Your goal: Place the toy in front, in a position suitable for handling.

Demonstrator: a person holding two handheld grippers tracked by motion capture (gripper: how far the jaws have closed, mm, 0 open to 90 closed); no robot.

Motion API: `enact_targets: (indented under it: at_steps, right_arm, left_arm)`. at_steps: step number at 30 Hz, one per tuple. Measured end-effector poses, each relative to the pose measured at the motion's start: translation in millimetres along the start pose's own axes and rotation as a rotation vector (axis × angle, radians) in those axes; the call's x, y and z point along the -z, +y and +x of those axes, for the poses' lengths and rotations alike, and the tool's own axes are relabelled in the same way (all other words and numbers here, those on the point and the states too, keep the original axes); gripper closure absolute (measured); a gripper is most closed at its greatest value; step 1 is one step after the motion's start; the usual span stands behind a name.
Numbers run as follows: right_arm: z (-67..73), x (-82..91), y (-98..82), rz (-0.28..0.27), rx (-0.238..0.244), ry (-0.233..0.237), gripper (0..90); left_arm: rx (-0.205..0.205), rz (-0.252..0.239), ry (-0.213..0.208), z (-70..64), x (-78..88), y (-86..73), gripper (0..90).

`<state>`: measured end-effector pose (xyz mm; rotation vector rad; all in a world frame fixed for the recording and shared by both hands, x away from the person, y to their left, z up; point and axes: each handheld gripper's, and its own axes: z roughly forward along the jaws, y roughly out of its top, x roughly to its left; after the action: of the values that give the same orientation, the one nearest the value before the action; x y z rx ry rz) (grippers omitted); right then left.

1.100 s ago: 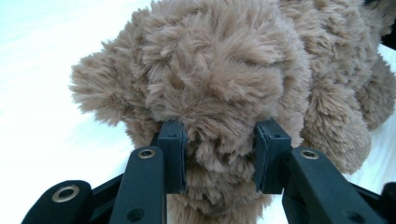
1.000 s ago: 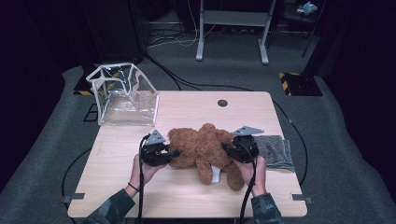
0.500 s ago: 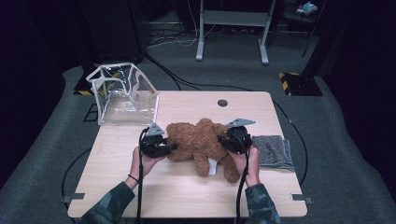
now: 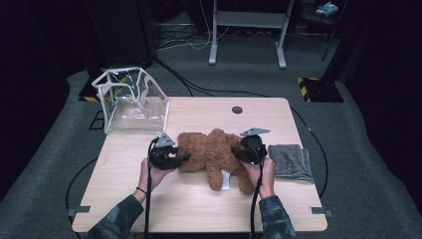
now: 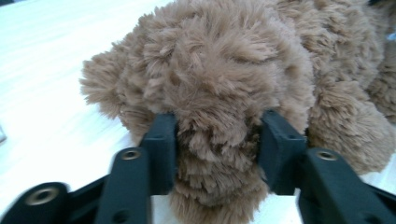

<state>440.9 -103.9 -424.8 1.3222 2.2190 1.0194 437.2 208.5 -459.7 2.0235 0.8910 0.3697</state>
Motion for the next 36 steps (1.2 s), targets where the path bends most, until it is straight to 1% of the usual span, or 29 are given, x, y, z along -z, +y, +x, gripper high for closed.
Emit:
enact_targets:
  at_steps: [1, 2, 3, 4, 5, 6, 7, 8, 9, 11, 12, 15, 16, 18, 19, 21, 22, 23, 25, 26, 28, 29, 30, 31, 32, 33, 34, 35, 36]
  right_arm:
    - [-0.3, 0.8, 0.1, 0.007, -0.004, 0.001, 60.6]
    - [-0.5, 1.6, -0.3, 0.006, -0.014, 0.0, 57.9]
    - [-2.6, 2.5, -0.8, -0.001, -0.001, 0.006, 54.0]
    - [-2.7, 4.2, -0.9, 0.001, -0.015, 0.006, 49.4]
    - [-4.4, 5.7, -1.3, -0.005, -0.009, 0.005, 45.6]
    - [-4.8, 8.2, -1.8, -0.003, -0.02, 0.006, 42.3]
    - [-6.2, 10.3, -2.4, -0.011, -0.014, 0.006, 37.3]
    - [-6.4, 13.1, -3.5, -0.011, -0.021, 0.006, 33.7]
    - [-7.5, 15.1, -4.5, -0.013, -0.019, 0.006, 30.9]
    - [-9.2, 20.6, -7.6, -0.01, -0.022, 0.005, 24.9]
    - [-9.8, 23.1, -9.5, -0.004, -0.028, 0.006, 22.1]
    - [-14.1, 29.6, -16.9, -0.003, -0.035, 0.0, 16.6]
    - [-16.1, 31.4, -19.8, 0.001, -0.039, -0.002, 15.8]
    - [-20.8, 35.0, -26.0, 0.006, -0.043, -0.007, 15.1]
    - [-23.8, 36.4, -29.2, 0.005, -0.046, -0.009, 14.9]
    - [-29.0, 40.0, -35.5, 0.008, -0.066, -0.019, 14.5]
    - [-31.6, 41.5, -38.5, 0.008, -0.077, -0.022, 14.5]
    - [-35.1, 43.4, -41.7, 0.014, -0.077, -0.03, 14.3]
    - [-41.4, 46.4, -48.0, 0.019, -0.095, -0.039, 14.1]
    - [-44.2, 47.6, -51.1, 0.02, -0.109, -0.053, 14.0]
    - [-51.4, 49.4, -57.5, 0.026, -0.124, -0.064, 13.4]
    - [-54.7, 50.2, -60.5, 0.031, -0.13, -0.077, 13.3]
    - [-57.7, 50.8, -63.4, 0.036, -0.135, -0.09, 13.3]
    - [-60.9, 51.0, -66.1, 0.035, -0.143, -0.093, 13.1]
    - [-63.7, 51.4, -68.7, 0.039, -0.154, -0.104, 13.0]
    - [-67.1, 51.2, -71.2, 0.041, -0.151, -0.118, 13.0]
    - [-69.5, 51.2, -73.2, 0.05, -0.162, -0.136, 13.1]
    - [-73.4, 50.4, -75.6, 0.055, -0.162, -0.142, 13.1]
    - [-75.9, 50.0, -77.7, 0.065, -0.182, -0.152, 13.2]
  left_arm:
    - [0.006, -0.004, 0.002, -0.2, 0.4, -0.6, 48.4]
    - [0.002, -0.001, 0.009, 0.2, 0.9, -1.0, 45.0]
    - [0.004, -0.005, 0.011, 0.4, 1.1, -1.5, 41.9]
    - [0.009, -0.007, 0.009, 0.7, 1.7, -2.2, 39.0]
    - [0.006, -0.006, 0.014, 1.1, 2.3, -2.8, 36.5]
    - [0.006, -0.004, 0.017, 1.2, 2.8, -3.7, 34.6]
    - [0.007, -0.003, 0.019, 1.5, 3.4, -4.8, 33.3]
    - [0.011, -0.001, 0.023, 1.6, 4.0, -6.0, 31.6]
    - [0.016, 0.003, 0.019, 2.2, 4.7, -7.4, 29.5]
    - [0.023, -0.001, 0.025, 3.0, 6.5, -11.3, 26.6]
    - [0.024, 0.007, 0.02, 3.5, 7.6, -13.4, 25.0]
    - [0.035, 0.009, 0.023, 4.1, 8.4, -18.4, 19.0]
    - [0.042, 0.025, 0.009, 6.0, 10.1, -22.8, 16.9]
    - [0.035, 0.029, 0.011, 7.6, 12.0, -27.4, 15.2]
    - [0.041, 0.023, 0.004, 8.0, 12.0, -30.2, 15.1]
    - [0.043, 0.037, 0.005, 9.4, 11.6, -35.1, 14.6]
    - [0.043, 0.034, 0.001, 10.1, 11.0, -38.2, 14.5]
    - [0.044, 0.042, 0.005, 10.5, 10.4, -41.5, 14.5]
    - [0.052, 0.057, 0.005, 11.6, 8.0, -48.4, 14.3]
    - [0.048, 0.065, 0.004, 12.5, 6.9, -51.5, 14.2]
    - [0.043, 0.072, 0.017, 13.7, 5.7, -55.6, 14.2]
    - [0.051, 0.072, 0.013, 14.0, 5.3, -57.1, 14.2]
    - [0.05, 0.071, 0.015, 14.7, 5.0, -58.2, 14.2]
    - [0.046, 0.077, 0.02, 15.4, 5.2, -59.1, 14.2]
    - [0.052, 0.074, 0.023, 15.5, 4.7, -60.3, 14.2]
    - [0.052, 0.074, 0.023, 15.5, 4.7, -60.3, 14.2]
    - [0.06, 0.076, 0.02, 16.2, 2.8, -62.7, 14.2]
    - [0.054, 0.079, 0.029, 16.3, 2.3, -63.8, 14.2]
    - [0.06, 0.079, 0.019, 16.7, 1.3, -64.8, 14.2]
